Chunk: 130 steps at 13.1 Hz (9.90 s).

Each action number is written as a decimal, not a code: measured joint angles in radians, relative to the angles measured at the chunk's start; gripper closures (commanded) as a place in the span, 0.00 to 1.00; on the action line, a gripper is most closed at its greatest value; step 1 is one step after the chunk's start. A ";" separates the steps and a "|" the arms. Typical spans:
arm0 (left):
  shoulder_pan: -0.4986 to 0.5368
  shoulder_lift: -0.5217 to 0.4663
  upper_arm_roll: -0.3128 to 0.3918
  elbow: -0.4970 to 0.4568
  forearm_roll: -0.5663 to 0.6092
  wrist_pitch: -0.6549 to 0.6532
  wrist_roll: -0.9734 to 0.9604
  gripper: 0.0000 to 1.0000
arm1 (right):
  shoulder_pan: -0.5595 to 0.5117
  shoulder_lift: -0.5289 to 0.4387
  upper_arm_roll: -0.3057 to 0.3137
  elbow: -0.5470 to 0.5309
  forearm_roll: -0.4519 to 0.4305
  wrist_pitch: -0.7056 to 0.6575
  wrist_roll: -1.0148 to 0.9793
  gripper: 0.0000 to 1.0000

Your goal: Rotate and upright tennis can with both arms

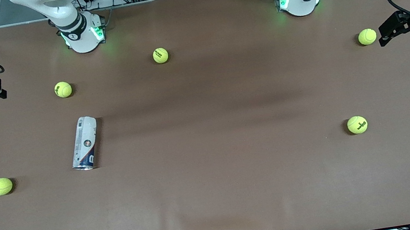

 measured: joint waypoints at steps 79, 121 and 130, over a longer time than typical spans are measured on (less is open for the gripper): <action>0.000 0.033 -0.005 0.009 0.000 -0.042 0.000 0.00 | 0.042 0.406 -0.006 -0.584 -0.058 0.788 0.152 0.00; 0.014 0.033 0.002 0.017 0.000 -0.053 0.000 0.00 | 0.759 0.448 0.020 -0.352 -0.389 0.877 0.010 0.15; 0.014 0.033 0.001 0.017 0.000 -0.053 0.000 0.00 | 0.882 0.694 0.013 -0.137 -0.539 0.878 -0.219 0.00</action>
